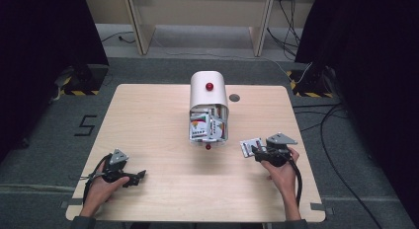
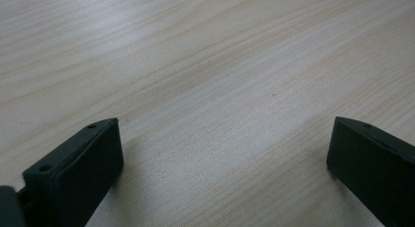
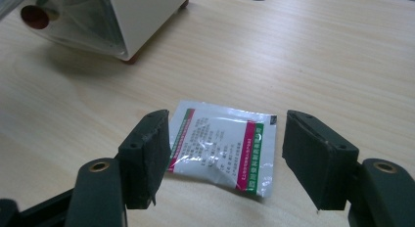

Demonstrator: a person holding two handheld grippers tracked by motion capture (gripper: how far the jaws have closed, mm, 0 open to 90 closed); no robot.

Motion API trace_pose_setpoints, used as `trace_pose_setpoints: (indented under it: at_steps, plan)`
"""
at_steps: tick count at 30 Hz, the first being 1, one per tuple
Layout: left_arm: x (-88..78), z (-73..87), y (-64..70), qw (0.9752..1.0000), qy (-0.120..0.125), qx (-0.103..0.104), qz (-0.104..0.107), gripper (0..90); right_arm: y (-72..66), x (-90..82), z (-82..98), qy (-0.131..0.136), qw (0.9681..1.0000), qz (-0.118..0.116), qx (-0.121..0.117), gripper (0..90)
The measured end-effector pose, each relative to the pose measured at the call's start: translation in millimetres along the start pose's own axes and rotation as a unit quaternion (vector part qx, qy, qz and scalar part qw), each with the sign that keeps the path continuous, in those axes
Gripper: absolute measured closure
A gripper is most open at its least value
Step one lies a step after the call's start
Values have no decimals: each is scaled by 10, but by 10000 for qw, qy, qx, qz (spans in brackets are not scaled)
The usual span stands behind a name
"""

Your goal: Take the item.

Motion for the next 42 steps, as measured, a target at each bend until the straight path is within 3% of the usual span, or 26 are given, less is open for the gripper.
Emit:
trace_pose_setpoints:
  at_steps: [16, 23, 42]
  plan:
    - [0, 0, 0, 10000, 1, -1, 3, 0, -120, -178, 115, 18, 9998, -186, -117, 331]
    - [-2, 1, 1, 10000, 1, 0, 4, 0, -222, -227, 193, -26, 9989, -328, -321, 296]
    - [-5, 3, 3, 10000, -6, 1, -2, 0, -352, -265, 328, -137, 9984, -422, -340, 256]
Point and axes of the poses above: each handheld gripper's, and its own axes: x roughly forward along the jaws, z roughly out of its underside, y roughly to its right, the point moved 1 cm from there along x, roughly forward along the jaws, and after that the axes turned 2 degrees about y, right-handed, at the moved point
